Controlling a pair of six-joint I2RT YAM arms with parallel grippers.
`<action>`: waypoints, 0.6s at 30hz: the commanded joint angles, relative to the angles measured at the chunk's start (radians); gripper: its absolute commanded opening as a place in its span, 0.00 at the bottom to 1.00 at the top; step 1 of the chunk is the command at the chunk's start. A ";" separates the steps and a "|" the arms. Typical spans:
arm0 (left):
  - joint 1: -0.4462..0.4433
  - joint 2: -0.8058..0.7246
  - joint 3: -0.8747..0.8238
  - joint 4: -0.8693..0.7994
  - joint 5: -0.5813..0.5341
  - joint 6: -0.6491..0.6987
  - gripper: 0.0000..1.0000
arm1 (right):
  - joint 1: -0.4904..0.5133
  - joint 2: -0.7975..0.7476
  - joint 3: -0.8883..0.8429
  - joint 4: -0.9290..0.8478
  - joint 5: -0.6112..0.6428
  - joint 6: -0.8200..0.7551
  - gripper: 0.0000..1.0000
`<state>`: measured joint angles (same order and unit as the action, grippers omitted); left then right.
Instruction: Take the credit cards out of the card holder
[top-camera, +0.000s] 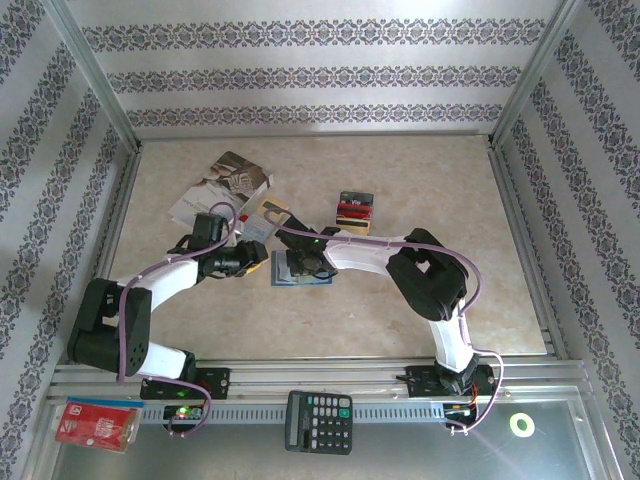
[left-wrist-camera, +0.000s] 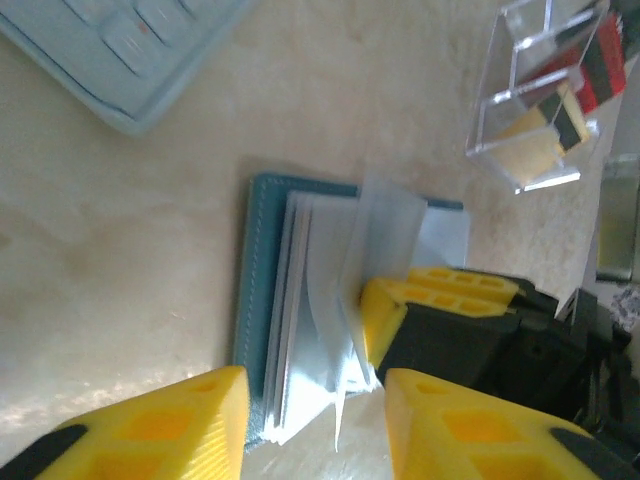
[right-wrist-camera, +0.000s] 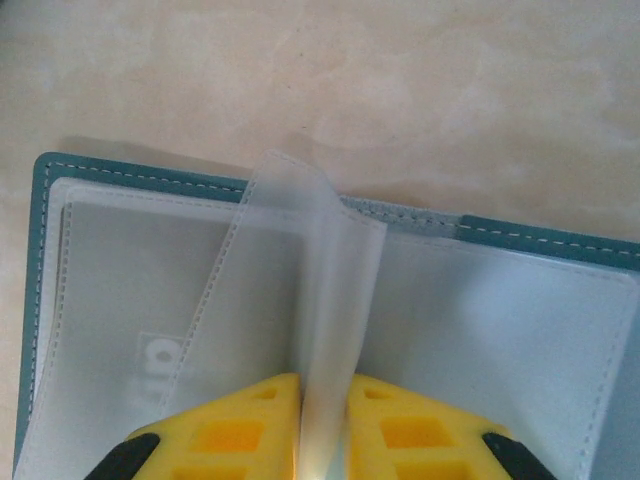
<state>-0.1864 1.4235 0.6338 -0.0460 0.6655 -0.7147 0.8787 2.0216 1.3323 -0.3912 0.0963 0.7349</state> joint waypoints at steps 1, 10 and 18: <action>-0.040 0.024 -0.005 0.037 0.048 -0.012 0.35 | -0.009 0.031 -0.041 -0.017 -0.023 0.013 0.19; -0.104 0.095 -0.049 0.199 0.077 -0.090 0.29 | -0.010 0.032 -0.039 -0.006 -0.034 0.015 0.20; -0.107 0.123 -0.050 0.207 0.080 -0.084 0.26 | -0.011 0.027 -0.042 0.001 -0.040 0.019 0.20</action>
<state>-0.2817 1.5330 0.5835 0.1131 0.7277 -0.7906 0.8783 2.0186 1.3254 -0.3794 0.0875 0.7353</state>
